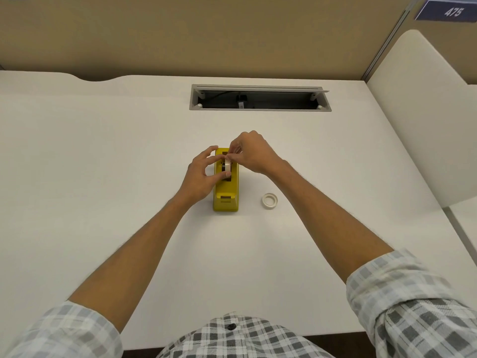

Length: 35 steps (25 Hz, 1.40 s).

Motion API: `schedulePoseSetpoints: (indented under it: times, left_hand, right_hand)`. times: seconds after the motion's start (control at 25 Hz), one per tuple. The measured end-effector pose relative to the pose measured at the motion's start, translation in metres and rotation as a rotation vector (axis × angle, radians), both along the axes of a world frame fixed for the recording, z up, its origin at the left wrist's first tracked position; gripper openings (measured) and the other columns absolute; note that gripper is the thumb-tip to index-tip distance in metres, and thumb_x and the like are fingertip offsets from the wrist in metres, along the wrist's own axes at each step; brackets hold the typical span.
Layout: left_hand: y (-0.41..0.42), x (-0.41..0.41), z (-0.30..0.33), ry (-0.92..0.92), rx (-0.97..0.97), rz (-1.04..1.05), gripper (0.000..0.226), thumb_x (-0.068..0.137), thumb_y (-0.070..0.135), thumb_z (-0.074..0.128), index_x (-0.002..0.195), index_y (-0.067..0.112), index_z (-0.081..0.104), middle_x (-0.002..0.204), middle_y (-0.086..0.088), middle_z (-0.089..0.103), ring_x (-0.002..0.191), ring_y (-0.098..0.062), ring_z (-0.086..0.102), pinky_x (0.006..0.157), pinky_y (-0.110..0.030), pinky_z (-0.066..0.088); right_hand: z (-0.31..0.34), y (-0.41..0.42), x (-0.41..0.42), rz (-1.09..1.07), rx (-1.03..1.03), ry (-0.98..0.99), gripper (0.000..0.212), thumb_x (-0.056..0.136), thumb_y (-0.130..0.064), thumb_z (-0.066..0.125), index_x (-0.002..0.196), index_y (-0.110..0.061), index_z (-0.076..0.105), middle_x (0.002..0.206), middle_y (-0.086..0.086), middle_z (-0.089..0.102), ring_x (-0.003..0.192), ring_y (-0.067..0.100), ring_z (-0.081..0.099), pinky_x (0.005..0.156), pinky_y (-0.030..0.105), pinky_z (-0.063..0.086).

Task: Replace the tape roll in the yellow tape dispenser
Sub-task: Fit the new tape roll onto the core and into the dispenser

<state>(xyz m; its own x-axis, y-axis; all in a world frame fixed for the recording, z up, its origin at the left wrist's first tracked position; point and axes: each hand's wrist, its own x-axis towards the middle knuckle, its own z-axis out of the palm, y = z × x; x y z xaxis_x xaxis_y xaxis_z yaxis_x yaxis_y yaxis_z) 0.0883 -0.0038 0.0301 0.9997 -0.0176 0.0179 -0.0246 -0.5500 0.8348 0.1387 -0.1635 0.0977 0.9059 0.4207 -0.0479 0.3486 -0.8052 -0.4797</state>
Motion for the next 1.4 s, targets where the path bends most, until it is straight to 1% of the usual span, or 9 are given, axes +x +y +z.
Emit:
schedulePoseSetpoints:
  times: [0.2, 0.36, 0.44, 0.52, 0.76, 0.92, 1.08, 1.16, 1.4]
  left_hand:
    - [-0.001, -0.002, 0.0, -0.004, 0.004, 0.003, 0.052, 0.077, 0.033, 0.078, 0.126, 0.032, 0.057, 0.151, 0.006, 0.038, 0.139, -0.019, 0.034, 0.111, -0.048, 0.034]
    - [-0.005, -0.002, 0.004, -0.026, -0.024, 0.007, 0.048, 0.082, 0.039, 0.071, 0.126, 0.032, 0.053, 0.148, 0.008, 0.041, 0.134, -0.013, 0.036, 0.108, -0.038, 0.034]
    - [-0.005, -0.002, 0.004, -0.026, 0.001, -0.033, 0.05, 0.087, 0.042, 0.065, 0.134, 0.031, 0.051, 0.15, 0.007, 0.036, 0.136, -0.013, 0.03, 0.105, -0.031, 0.029]
    - [-0.003, -0.002, 0.003, -0.011, 0.042, -0.071, 0.047, 0.089, 0.041, 0.062, 0.134, 0.032, 0.053, 0.154, 0.007, 0.029, 0.142, -0.016, 0.022, 0.103, -0.028, 0.023]
    - [-0.002, -0.002, 0.0, -0.022, 0.027, -0.031, 0.047, 0.083, 0.034, 0.072, 0.127, 0.034, 0.056, 0.152, 0.008, 0.034, 0.14, -0.016, 0.028, 0.104, -0.029, 0.025]
    - [-0.006, -0.005, -0.002, -0.04, 0.0, -0.006, 0.045, 0.081, 0.03, 0.075, 0.122, 0.033, 0.057, 0.152, 0.006, 0.036, 0.139, -0.018, 0.032, 0.106, -0.032, 0.028]
    - [-0.006, -0.004, 0.003, -0.036, 0.019, -0.006, 0.044, 0.08, 0.029, 0.075, 0.12, 0.031, 0.057, 0.152, 0.004, 0.037, 0.139, -0.019, 0.032, 0.107, -0.034, 0.029]
    - [-0.006, -0.003, 0.004, -0.031, 0.041, -0.009, 0.046, 0.08, 0.029, 0.075, 0.123, 0.029, 0.057, 0.152, 0.004, 0.036, 0.14, -0.02, 0.031, 0.108, -0.035, 0.029]
    - [-0.007, -0.005, 0.001, -0.042, 0.028, -0.004, 0.047, 0.08, 0.029, 0.075, 0.123, 0.031, 0.056, 0.152, 0.004, 0.036, 0.14, -0.019, 0.031, 0.106, -0.033, 0.028]
  right_hand:
    - [-0.004, -0.004, -0.007, -0.007, 0.074, -0.006, 0.025, 0.091, -0.029, 0.069, 0.104, -0.009, 0.075, 0.101, 0.008, 0.075, 0.091, 0.019, 0.069, 0.082, 0.03, 0.056]
    - [-0.011, -0.009, -0.016, -0.075, 0.155, 0.007, 0.021, 0.087, -0.03, 0.07, 0.098, -0.013, 0.077, 0.093, 0.002, 0.076, 0.085, 0.015, 0.069, 0.081, 0.035, 0.058]
    - [-0.017, -0.009, -0.022, -0.114, 0.21, 0.028, 0.019, 0.086, -0.03, 0.069, 0.095, -0.016, 0.077, 0.086, -0.001, 0.075, 0.08, 0.014, 0.068, 0.078, 0.037, 0.058]
    - [-0.022, -0.008, -0.027, -0.155, 0.271, 0.058, 0.019, 0.085, -0.032, 0.067, 0.096, -0.019, 0.076, 0.082, -0.004, 0.074, 0.079, 0.014, 0.069, 0.078, 0.038, 0.058]
    - [-0.037, -0.002, -0.039, -0.356, 0.516, 0.164, 0.02, 0.071, -0.022, 0.071, 0.092, -0.024, 0.074, 0.079, -0.008, 0.072, 0.068, 0.009, 0.065, 0.074, 0.035, 0.056]
    - [-0.046, 0.006, -0.047, -0.51, 0.678, 0.196, 0.015, 0.073, -0.02, 0.073, 0.087, -0.021, 0.074, 0.079, -0.006, 0.072, 0.066, 0.009, 0.066, 0.07, 0.029, 0.055]
    - [-0.053, 0.012, -0.052, -0.589, 0.741, 0.209, 0.012, 0.076, -0.023, 0.074, 0.088, -0.02, 0.075, 0.08, -0.005, 0.071, 0.07, 0.007, 0.067, 0.065, 0.017, 0.049]
    - [-0.055, 0.011, -0.053, -0.587, 0.741, 0.209, 0.013, 0.077, -0.025, 0.074, 0.09, -0.021, 0.075, 0.082, -0.006, 0.071, 0.071, 0.006, 0.067, 0.064, 0.015, 0.047]
    - [-0.054, 0.014, -0.049, -0.613, 0.701, 0.208, 0.011, 0.074, -0.03, 0.072, 0.082, -0.024, 0.074, 0.075, -0.01, 0.07, 0.076, 0.012, 0.068, 0.071, 0.03, 0.055]
